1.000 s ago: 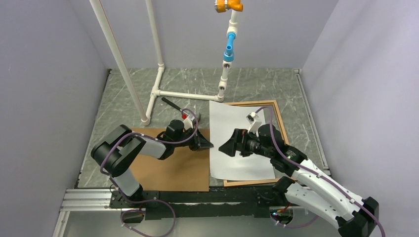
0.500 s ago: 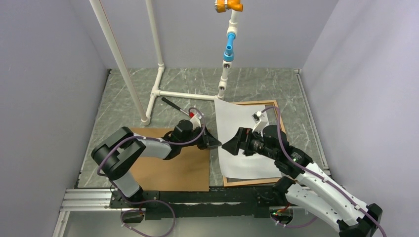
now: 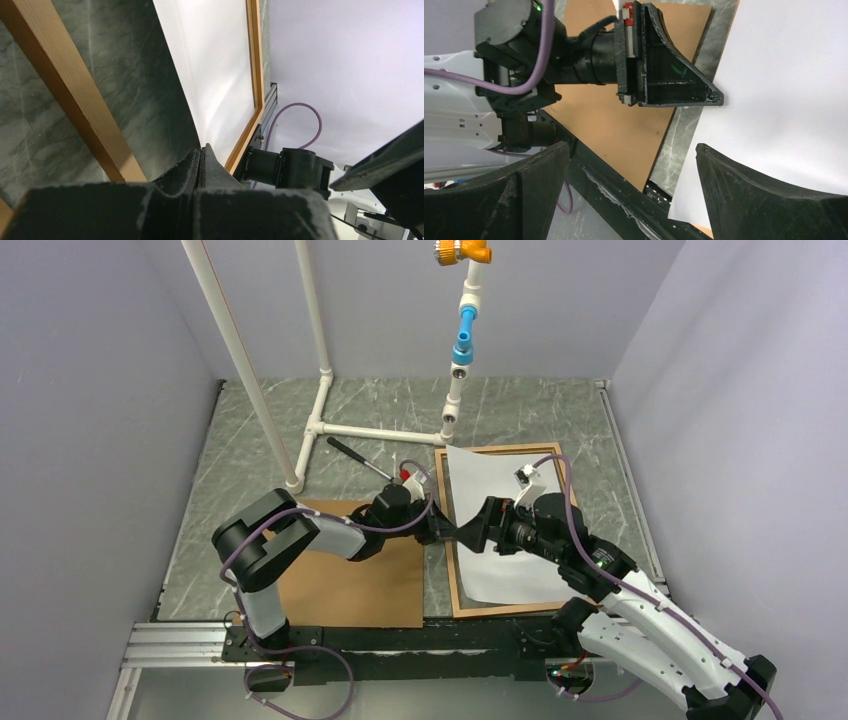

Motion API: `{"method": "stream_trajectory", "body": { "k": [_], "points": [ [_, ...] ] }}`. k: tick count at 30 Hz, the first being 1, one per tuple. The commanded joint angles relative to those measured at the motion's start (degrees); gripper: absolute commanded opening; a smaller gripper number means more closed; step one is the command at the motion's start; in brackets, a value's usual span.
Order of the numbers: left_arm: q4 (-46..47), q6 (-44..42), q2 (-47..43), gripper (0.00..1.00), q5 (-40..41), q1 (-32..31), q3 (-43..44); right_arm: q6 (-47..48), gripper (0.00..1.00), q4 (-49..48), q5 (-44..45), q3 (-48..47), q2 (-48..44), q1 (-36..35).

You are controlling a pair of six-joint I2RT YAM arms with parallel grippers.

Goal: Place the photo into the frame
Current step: Adjust the photo frame item on the photo frame.

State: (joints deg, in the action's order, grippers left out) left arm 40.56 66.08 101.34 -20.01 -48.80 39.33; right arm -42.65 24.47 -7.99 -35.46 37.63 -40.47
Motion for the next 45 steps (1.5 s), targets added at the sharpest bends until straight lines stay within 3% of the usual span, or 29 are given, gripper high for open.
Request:
{"method": "stream_trajectory", "body": {
  "k": [1,13,15,17,19,21,23,26,29,35,45],
  "points": [
    [3.07,1.36,1.62,0.0,1.35,-0.98,2.77,0.38,0.99,0.76,1.44,-3.18,-0.94,0.15],
    [-1.1,1.14,3.79,0.0,3.1,-2.37,5.28,0.11,0.99,1.63,2.0,-3.55,-1.05,0.3],
    [-3.91,-0.16,2.73,0.04,4.01,-2.37,5.51,0.03,0.99,1.76,2.16,-3.52,-1.06,0.38],
    [-7.9,-2.16,1.37,0.23,5.15,-2.54,6.27,0.09,0.99,1.97,2.36,-3.63,-0.98,0.31],
    [-13.52,-5.11,-0.48,0.54,6.97,-2.93,7.84,0.11,0.99,2.15,2.44,-3.78,-0.8,0.31],
    [-21.9,-8.6,-2.39,0.76,10.55,-4.31,10.91,0.2,0.99,2.08,2.56,-3.82,-0.71,0.36],
    [-30.9,-12.09,-4.02,0.9,16.4,-5.96,14.93,0.12,0.99,1.99,2.56,-3.81,-0.52,0.39],
    [-42.14,-15.12,-5.67,0.98,23.68,-8.35,20.3,-0.22,0.99,1.9,2.65,-3.74,-0.74,0.33],
    [-50.08,-16.12,-7.57,0.99,30.2,-9.71,22.96,-0.36,0.99,1.96,2.79,-3.87,-1.21,0.33],
    [-56.65,-15.72,-12.85,0.99,39.03,-10.53,22.31,-0.46,0.99,2.22,2.39,-4.07,-1.28,0.36],
    [-61.87,-16.34,-18.2,0.99,42.32,-9.97,19.92,0.17,0.99,-0.16,-0.25,-2.16,2.5,0.32]
  ]
}}
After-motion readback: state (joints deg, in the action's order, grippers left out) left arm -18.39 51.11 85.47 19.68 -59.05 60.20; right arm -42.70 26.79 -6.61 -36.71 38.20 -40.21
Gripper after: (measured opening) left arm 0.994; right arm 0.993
